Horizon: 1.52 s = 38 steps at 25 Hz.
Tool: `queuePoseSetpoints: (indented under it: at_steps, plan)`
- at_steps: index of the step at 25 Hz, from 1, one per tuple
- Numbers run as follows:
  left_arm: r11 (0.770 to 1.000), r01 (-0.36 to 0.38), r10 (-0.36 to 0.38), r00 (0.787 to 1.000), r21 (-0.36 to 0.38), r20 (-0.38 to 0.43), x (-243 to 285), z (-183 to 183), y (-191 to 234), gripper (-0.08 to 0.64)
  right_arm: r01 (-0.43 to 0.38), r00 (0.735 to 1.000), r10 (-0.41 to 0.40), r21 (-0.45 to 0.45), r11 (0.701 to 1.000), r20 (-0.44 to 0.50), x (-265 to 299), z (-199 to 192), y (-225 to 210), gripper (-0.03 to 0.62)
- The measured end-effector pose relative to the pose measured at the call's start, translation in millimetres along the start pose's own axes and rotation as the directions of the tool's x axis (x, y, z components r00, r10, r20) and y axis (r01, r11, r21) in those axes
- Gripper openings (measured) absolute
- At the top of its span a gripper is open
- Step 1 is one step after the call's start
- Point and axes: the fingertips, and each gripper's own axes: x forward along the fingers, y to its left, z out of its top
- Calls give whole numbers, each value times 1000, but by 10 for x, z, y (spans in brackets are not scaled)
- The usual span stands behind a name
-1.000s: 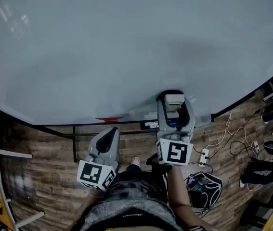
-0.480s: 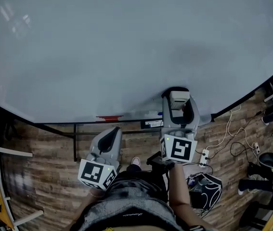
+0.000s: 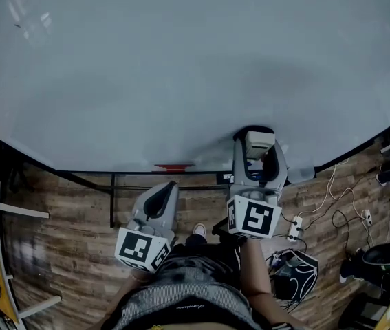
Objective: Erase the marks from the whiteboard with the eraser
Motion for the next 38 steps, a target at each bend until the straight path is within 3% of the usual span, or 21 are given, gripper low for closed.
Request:
queuePoseSetpoints:
  at_steps: [9, 21, 30, 38]
  plan:
    - [1000, 25, -25, 1000, -2, 0, -365, 89, 687, -2, 79, 997, -79, 13, 997, -11, 21, 97, 556, 268]
    - [998, 53, -53, 999, -20, -4, -873, 93, 1534, -2, 54, 998, -54, -9, 998, -17, 90, 190, 1810, 268]
    - [997, 71, -71, 997, 29, -25, -1267, 88, 2030, -2, -69, 997, 70, -39, 997, 19, 178, 293, 3057, 268]
    - [999, 47, -47, 998, 12, -42, -1553, 48, 2324, -2, -141, 990, 140, -37, 989, -25, 177, 238, 3669, 268]
